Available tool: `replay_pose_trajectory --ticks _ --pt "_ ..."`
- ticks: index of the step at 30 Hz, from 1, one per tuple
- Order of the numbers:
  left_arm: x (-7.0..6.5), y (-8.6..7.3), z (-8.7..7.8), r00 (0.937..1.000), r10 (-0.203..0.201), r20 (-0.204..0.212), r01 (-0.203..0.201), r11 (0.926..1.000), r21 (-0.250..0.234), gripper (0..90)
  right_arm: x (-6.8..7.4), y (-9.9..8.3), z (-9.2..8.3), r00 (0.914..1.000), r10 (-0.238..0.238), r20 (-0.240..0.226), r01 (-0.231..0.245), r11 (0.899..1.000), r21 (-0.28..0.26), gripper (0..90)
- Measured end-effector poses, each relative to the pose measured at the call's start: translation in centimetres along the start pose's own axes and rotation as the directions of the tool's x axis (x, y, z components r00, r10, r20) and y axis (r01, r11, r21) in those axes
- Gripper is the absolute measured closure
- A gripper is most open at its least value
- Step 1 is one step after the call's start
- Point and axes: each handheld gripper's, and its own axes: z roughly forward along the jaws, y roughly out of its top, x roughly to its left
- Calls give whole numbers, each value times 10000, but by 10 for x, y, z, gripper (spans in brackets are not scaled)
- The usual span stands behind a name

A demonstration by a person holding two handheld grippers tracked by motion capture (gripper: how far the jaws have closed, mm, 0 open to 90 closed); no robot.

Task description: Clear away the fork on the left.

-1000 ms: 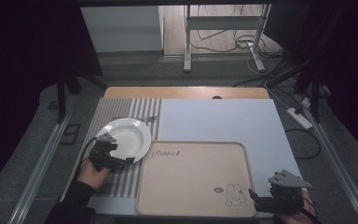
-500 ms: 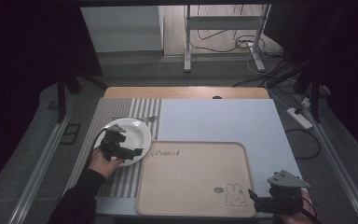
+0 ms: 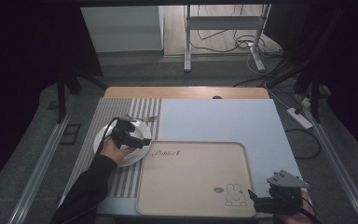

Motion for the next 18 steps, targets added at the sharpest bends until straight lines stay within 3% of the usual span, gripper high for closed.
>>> replay_pose_trajectory --ticks 14,18 --pt "7 24 20 9987 499 -91 -495 9981 377 116 0 0 1 10000 -57 -29 57 10000 62 0" --pt "9 33 24 9977 661 -124 -655 9969 427 256 0 0 1 10000 -57 -40 58 10000 72 0"
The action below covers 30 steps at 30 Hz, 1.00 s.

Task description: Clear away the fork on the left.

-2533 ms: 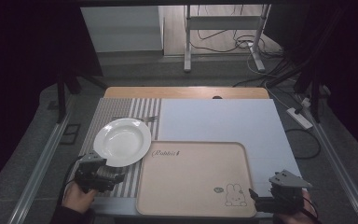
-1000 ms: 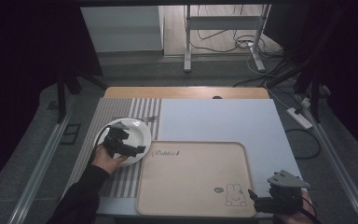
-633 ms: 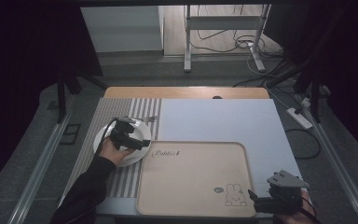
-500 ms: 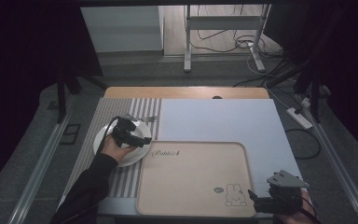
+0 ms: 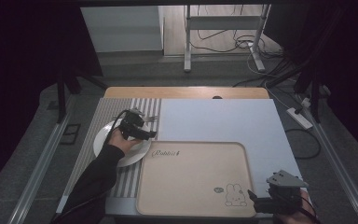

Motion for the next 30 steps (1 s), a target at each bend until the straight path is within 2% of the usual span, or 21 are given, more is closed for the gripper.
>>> replay_pose_trajectory --ticks 1,3,6,7,8,9,10,11,12,14,15,24,27,30 --pt "1 2 0 10000 36 -6 -36 10000 -49 298 0 0 0 10000 -2 -1 2 10000 0 0" --pt "3 6 0 10000 39 77 -39 10000 -37 444 0 0 0 10000 -5 -8 5 10000 5 0" --pt "7 14 4 9997 83 243 -85 9999 92 523 0 0 0 10000 -13 -14 13 10000 8 0" --pt "8 15 5 9996 106 271 -109 9999 117 650 0 0 0 10000 -30 -19 30 10000 11 0" --pt "8 17 7 9995 112 282 -115 9999 125 695 0 0 0 10000 1 -21 -1 10000 10 0" --pt "9 18 9 9991 121 400 -129 9997 210 695 0 0 0 10000 1 -21 -1 10000 10 0" --pt "10 20 12 9990 203 410 -217 9992 322 807 0 0 0 10000 -13 -31 13 10000 18 0" --pt "10 22 15 9988 334 353 -351 9982 487 807 0 0 0 10000 -13 -31 13 10000 18 0" --pt "11 25 22 9987 415 294 -436 9964 729 886 0 0 0 10000 -18 -39 18 10000 20 0" --pt "12 26 25 9987 432 258 -452 9955 837 888 0 0 0 10000 -34 -44 34 10000 24 0" --pt "15 29 31 9987 473 186 -490 9932 1054 889 0 0 0 10000 -36 -46 36 10000 28 0" --pt "30 35 49 9996 277 91 -288 9865 1610 889 0 0 0 10000 -54 -82 54 10000 20 0" --pt "34 37 50 9997 108 219 -141 9879 1542 889 0 0 0 9999 -63 -84 64 10000 25 0" --pt "37 40 51 10000 68 25 -71 9861 1657 889 0 0 0 9999 -80 -94 80 10000 43 0"
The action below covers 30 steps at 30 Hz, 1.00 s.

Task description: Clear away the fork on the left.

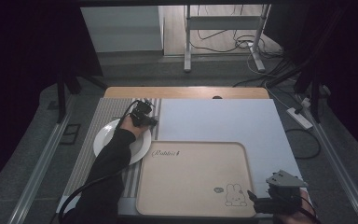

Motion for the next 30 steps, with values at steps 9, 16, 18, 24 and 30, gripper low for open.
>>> replay_pose_trajectory --ticks 9,16,18,24,30 --pt "8 10 2 9990 35 -442 -24 9997 242 889 0 0 0 10000 -59 -37 59 10000 15 0" --pt "12 24 6 9976 162 -675 -127 9986 518 887 0 0 0 10000 -71 -63 71 10000 21 0" --pt "15 26 8 9984 -8 -557 28 9993 369 887 0 0 0 9999 -78 -79 78 10000 9 0" --pt "19 24 -2 9997 -145 -195 147 9998 120 838 0 0 0 9999 -93 -99 94 10000 11 0" --pt "32 20 -23 9988 -140 -469 124 9993 -349 380 1 0 0 9998 -183 -78 183 9998 56 0"
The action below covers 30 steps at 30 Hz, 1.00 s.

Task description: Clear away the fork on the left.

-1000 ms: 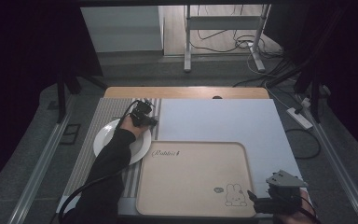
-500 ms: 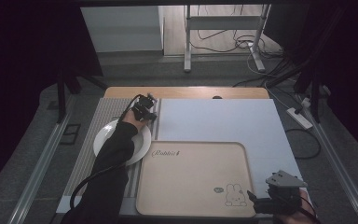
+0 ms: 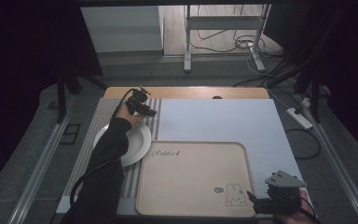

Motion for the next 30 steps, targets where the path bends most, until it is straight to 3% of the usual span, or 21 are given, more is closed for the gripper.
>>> replay_pose_trajectory --ticks 1,2,3,4,5,8,9,12,17,21,22,26,29,30 --pt "2 -1 -1 10000 -40 -37 40 10000 -7 380 0 0 0 10000 0 0 0 10000 0 0" --pt "6 -2 -2 10000 -44 -41 45 10000 29 266 0 0 0 10000 0 0 0 10000 4 0" --pt "9 -4 -2 10000 -57 -43 58 10000 47 266 0 0 0 10000 0 0 0 10000 4 0" --pt "12 -6 -2 9999 -115 -62 115 9999 42 162 0 0 0 10000 -5 -1 5 10000 3 0" --pt "15 -7 -2 9999 -141 -66 142 9999 87 162 0 0 0 10000 -5 -1 5 10000 3 0" --pt "24 -12 0 9988 -479 -125 482 9985 258 49 0 0 0 10000 -1 -16 1 10000 10 0" --pt "32 -16 1 9975 -692 121 686 9967 432 26 0 0 0 10000 -4 -13 4 10000 7 0" --pt "38 -20 4 9960 -859 246 843 9945 614 0 0 0 0 10000 -11 -18 11 10000 5 0" --pt "48 -27 10 9958 -906 -128 915 9896 1111 0 0 0 0 10000 -4 -21 4 10000 7 0" --pt "52 -31 13 9946 -761 -712 869 9825 1648 20 0 0 0 10000 -18 -19 18 10000 3 0" --pt "53 -31 13 9914 -742 -1074 916 9815 1679 45 0 0 0 10000 -21 -20 21 10000 8 0" --pt "55 -34 9 9944 -591 -873 715 9866 1464 119 0 0 0 10000 -36 -24 36 10000 11 0" --pt "57 -36 3 9956 -488 -800 592 9892 1341 311 1 0 0 10000 -56 -21 56 10000 23 0" --pt "57 -38 0 9958 -411 -818 515 9902 1300 456 1 0 1 10000 -71 -23 71 10000 40 0"
